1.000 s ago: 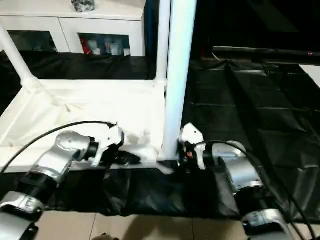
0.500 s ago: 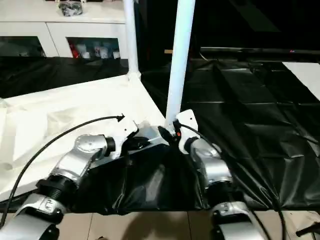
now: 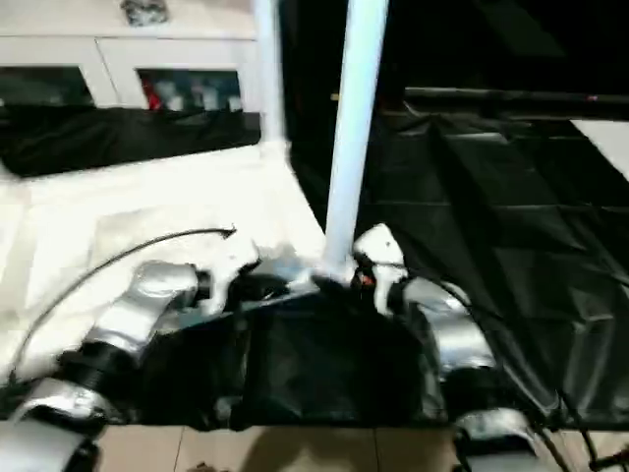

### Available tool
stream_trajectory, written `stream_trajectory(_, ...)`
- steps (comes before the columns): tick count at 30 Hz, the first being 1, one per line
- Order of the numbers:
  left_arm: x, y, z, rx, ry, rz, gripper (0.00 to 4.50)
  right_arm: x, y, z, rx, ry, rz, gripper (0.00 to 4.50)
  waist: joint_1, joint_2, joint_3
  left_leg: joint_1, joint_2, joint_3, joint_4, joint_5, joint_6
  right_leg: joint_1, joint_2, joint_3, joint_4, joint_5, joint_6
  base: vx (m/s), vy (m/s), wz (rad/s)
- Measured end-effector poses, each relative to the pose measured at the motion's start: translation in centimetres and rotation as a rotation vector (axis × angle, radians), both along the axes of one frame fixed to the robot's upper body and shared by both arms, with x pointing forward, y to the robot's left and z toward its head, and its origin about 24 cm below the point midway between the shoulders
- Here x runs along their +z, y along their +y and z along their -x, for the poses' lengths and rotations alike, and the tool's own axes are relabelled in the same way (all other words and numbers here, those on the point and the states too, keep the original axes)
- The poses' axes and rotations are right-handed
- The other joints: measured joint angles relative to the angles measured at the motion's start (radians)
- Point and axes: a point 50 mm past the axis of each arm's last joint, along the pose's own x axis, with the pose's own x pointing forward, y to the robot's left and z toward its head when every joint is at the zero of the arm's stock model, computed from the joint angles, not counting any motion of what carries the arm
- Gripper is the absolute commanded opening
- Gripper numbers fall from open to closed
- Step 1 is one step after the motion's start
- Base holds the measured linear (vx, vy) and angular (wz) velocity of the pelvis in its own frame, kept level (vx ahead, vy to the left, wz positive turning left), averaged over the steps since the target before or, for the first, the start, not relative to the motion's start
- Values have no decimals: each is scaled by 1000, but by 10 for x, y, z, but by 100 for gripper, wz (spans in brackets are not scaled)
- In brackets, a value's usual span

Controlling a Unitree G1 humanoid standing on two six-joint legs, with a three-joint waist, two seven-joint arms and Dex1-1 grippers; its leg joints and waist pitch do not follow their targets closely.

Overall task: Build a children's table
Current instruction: Rotate leg to tighten

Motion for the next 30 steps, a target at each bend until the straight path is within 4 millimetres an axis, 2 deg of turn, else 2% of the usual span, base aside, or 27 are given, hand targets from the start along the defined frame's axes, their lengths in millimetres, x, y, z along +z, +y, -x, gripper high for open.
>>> stream_trajectory(3,1,4,4,-73,24,-2,0,3,-2,6,123,28,24,387,10,0,0,-1,0,1,2,0,1,0,-1,0,0,0,0,0,0,0)
stream_trajectory(8,0,11,7,-157,47,-15,0,6,-1,13,257,72,48,387,13,-1,0,1,0,1,5,0,0,2,-1,0,1,1,-1,0,0,0)
stream_trajectory(21,-1,15,9,-207,85,-11,0,8,-3,17,312,102,67,307,18,-1,0,2,0,1,4,0,0,4,-1,0,1,1,-1,0,0,0)
stream_trajectory(25,-1,16,9,-192,86,-11,0,6,0,16,276,95,49,280,17,-2,0,3,1,1,5,0,0,4,-1,0,1,1,-1,0,0,0)
stream_trajectory(27,-1,18,4,-104,58,-13,0,1,7,8,151,70,21,277,6,-2,0,4,1,1,5,0,0,4,-1,0,2,2,-3,0,0,0)
stream_trajectory(30,-3,11,-3,38,17,-12,0,-3,15,-6,-63,45,-3,273,-13,-3,0,6,0,1,5,1,-2,5,-1,0,1,1,-1,0,0,0)
